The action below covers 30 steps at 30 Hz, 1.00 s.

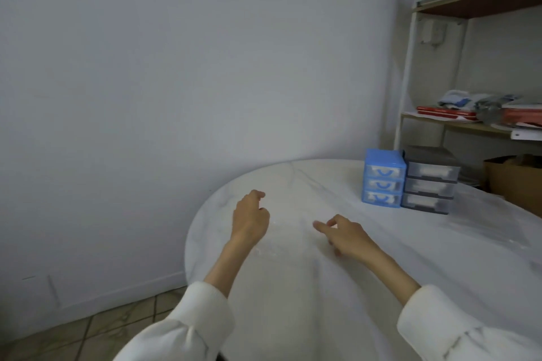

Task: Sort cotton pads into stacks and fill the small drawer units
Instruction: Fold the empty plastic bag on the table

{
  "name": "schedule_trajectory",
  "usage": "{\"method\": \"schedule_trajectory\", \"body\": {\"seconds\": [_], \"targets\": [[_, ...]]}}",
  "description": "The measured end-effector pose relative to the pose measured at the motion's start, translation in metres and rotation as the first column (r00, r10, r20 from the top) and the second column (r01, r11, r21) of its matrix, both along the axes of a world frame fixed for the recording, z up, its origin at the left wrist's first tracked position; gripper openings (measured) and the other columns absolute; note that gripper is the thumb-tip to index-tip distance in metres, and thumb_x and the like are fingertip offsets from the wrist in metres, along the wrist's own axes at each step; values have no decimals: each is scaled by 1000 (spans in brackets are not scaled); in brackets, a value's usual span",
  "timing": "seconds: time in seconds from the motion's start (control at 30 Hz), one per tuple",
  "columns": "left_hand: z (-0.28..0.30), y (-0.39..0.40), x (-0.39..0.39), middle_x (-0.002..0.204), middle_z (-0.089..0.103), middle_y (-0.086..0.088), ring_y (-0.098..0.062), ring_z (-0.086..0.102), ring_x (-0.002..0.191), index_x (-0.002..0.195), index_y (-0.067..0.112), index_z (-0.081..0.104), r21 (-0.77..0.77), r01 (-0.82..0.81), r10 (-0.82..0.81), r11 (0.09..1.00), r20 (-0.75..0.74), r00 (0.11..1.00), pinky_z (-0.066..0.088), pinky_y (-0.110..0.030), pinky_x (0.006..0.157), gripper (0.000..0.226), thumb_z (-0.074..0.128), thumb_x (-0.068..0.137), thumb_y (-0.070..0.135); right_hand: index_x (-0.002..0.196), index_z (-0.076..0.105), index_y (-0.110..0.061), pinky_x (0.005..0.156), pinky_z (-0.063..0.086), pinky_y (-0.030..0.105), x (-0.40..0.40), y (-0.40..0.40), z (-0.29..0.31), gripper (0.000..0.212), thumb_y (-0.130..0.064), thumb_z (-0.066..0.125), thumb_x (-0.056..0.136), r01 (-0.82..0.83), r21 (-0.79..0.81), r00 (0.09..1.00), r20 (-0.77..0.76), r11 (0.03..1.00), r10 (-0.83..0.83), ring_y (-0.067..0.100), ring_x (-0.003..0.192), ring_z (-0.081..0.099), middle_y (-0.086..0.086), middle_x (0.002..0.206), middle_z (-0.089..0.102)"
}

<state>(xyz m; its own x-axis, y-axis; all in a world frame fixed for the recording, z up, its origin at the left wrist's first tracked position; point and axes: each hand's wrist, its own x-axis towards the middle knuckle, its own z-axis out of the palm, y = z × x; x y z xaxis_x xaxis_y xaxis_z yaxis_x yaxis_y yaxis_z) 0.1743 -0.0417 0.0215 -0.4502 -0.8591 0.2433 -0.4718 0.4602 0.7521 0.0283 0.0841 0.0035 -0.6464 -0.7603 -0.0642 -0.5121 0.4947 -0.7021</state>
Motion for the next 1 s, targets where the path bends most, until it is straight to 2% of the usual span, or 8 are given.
{"method": "schedule_trajectory", "body": {"seconds": [0.1,0.23,0.3,0.43,0.57,0.77,0.87,1.0], "targets": [[-11,-20,22,139,42,-11,-29,33,132,137,18,39,-17,-133,132,991,300,945,21,-45,111,43,36,95,9,121,43,-10,84,51,36,20,-12,-1,74,-70,47,79,72,95,995,-68,993,-66,23,75,66,12,105,64],[-27,-26,28,138,45,-11,-29,41,126,142,17,27,108,-172,126,979,340,932,28,-41,105,42,31,101,22,125,34,-7,65,56,30,33,-21,-2,66,-47,62,81,48,50,999,0,998,-48,22,56,66,15,106,61],[-26,-24,23,137,47,-10,-30,43,125,142,12,25,107,-220,182,970,284,941,26,-40,104,43,31,101,25,125,33,-8,55,53,23,30,-20,2,57,-32,65,84,65,-19,997,54,998,-64,23,57,65,13,108,57],[-20,-18,5,119,58,-15,-32,56,110,118,1,50,197,-224,207,955,102,973,38,-38,93,42,35,100,36,132,33,-10,84,52,38,8,-10,6,67,-13,72,78,171,-211,984,93,963,-154,31,89,62,16,112,54],[-13,-5,-23,89,63,-12,-28,64,78,88,5,61,290,-25,77,957,-170,982,44,-31,72,28,44,99,24,135,32,-13,87,41,30,-23,19,16,75,-6,76,74,295,-395,953,194,870,-235,28,105,52,13,118,46],[-2,24,-84,88,57,-6,-13,54,66,87,8,50,459,218,-1,861,-428,904,47,-22,61,18,63,83,-5,75,43,-19,54,40,25,-82,84,21,33,4,66,81,378,-452,916,308,808,-256,15,64,51,13,94,65],[-2,42,-119,78,54,-1,-13,50,65,98,14,39,457,227,0,860,-444,896,43,-22,61,40,67,78,-7,81,59,-14,48,35,14,-99,115,22,26,11,55,86,341,-414,927,295,844,-230,2,67,56,9,91,68],[-5,73,-161,65,57,-1,-10,48,52,66,15,49,374,411,-179,831,-519,836,38,-13,46,35,55,79,-17,99,66,-12,58,39,19,-119,153,23,27,8,50,88,411,-454,906,299,791,-299,9,77,56,5,93,67]]}}
